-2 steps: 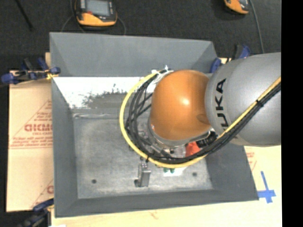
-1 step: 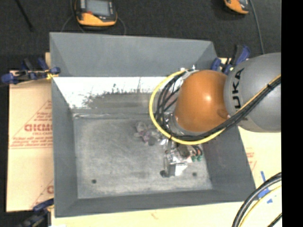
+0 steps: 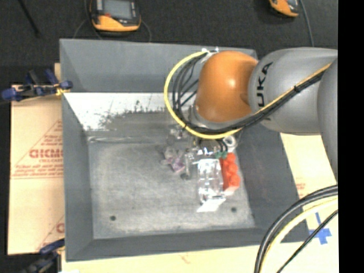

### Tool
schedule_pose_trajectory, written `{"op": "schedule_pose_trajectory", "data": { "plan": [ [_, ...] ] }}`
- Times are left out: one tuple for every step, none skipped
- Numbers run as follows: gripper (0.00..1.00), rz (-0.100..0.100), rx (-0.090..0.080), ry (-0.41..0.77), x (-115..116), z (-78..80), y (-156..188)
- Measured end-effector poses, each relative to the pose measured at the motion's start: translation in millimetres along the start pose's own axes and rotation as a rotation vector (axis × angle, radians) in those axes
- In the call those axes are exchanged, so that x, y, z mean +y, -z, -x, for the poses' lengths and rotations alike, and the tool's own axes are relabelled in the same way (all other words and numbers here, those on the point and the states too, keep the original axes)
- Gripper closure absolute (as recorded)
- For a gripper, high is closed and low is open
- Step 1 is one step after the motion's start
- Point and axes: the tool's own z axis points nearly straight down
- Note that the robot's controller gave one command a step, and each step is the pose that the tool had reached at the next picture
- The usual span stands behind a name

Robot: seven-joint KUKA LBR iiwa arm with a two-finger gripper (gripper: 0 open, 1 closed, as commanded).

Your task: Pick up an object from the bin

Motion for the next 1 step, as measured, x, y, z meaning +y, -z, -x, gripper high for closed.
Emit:
{"op": "schedule_pose_trajectory", "data": {
  "plan": [
    [0.00,0.002,0.006,-0.119,-4.8,4.6,-16.6]
  ]
}}
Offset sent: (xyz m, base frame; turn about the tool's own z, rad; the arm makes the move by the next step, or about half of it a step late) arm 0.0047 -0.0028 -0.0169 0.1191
